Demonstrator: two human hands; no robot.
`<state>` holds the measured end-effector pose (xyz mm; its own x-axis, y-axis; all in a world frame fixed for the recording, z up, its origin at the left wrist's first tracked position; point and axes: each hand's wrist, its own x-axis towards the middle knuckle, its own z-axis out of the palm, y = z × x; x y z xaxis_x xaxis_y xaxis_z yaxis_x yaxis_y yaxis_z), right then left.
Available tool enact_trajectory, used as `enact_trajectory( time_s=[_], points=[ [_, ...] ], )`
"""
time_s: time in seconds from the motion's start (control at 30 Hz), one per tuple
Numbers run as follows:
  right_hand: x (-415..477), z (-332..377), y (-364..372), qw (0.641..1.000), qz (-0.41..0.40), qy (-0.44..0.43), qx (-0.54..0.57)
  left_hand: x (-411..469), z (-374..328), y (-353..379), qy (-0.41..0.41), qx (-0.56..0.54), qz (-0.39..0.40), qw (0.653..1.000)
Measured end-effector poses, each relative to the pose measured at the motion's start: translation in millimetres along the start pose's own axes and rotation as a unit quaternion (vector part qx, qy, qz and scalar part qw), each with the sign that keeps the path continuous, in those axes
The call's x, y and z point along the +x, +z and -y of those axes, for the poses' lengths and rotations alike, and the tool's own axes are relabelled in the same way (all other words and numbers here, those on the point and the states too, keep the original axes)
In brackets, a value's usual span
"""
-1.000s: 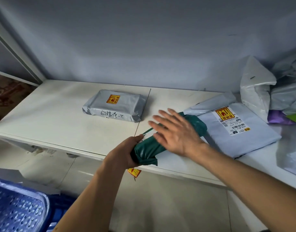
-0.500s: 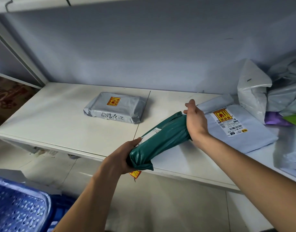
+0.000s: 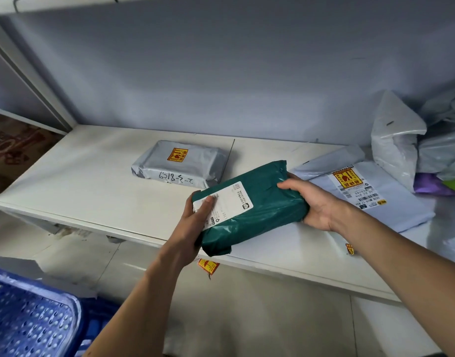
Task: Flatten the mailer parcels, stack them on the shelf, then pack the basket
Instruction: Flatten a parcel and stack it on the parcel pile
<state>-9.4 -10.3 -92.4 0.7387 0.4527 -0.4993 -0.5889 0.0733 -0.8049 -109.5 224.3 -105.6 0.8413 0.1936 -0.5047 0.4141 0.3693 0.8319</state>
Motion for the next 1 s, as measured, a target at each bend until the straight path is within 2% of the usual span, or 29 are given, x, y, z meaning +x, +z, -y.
enact_trajectory(
  time_s=[0.17, 0.27, 0.5, 0.63, 0.73, 0.87, 1.0],
  points=[
    [3.9, -9.2, -0.2, 0.997, -0.041, 0.004, -0.06, -2.4, -3.2, 5.8, 0.023, -0.018, 0.011, 1.0],
    [6.9, -8.5, 2.3, 0.997, -0.04, -0.014, -0.061, -0.1, -4.6, 6.6, 0.03, -0.031, -0.002, 0.999],
    [8.5, -18.0, 10.7, 0.981, -0.151, -0.088, -0.082, 9.8, -1.9, 3.4, -0.031, -0.026, -0.05, 0.998],
    [10.4, -20.7, 8.4, 0.985, -0.137, -0.097, -0.045, 11.4, 0.3, 2.9, -0.042, -0.022, -0.042, 0.998],
    [12.0, -21.3, 5.4, 0.984, -0.12, -0.087, -0.096, 13.4, 3.3, 0.5, -0.047, -0.031, -0.053, 0.997],
    [10.1, -26.4, 7.7, 0.97, -0.154, -0.081, -0.169, 15.6, 4.4, -2.9, -0.039, 0.012, -0.063, 0.997],
    [15.7, -37.0, 9.7, 0.957, -0.207, -0.093, -0.179, 16.9, -2.3, -1.8, -0.026, 0.079, -0.07, 0.994]
  ],
)
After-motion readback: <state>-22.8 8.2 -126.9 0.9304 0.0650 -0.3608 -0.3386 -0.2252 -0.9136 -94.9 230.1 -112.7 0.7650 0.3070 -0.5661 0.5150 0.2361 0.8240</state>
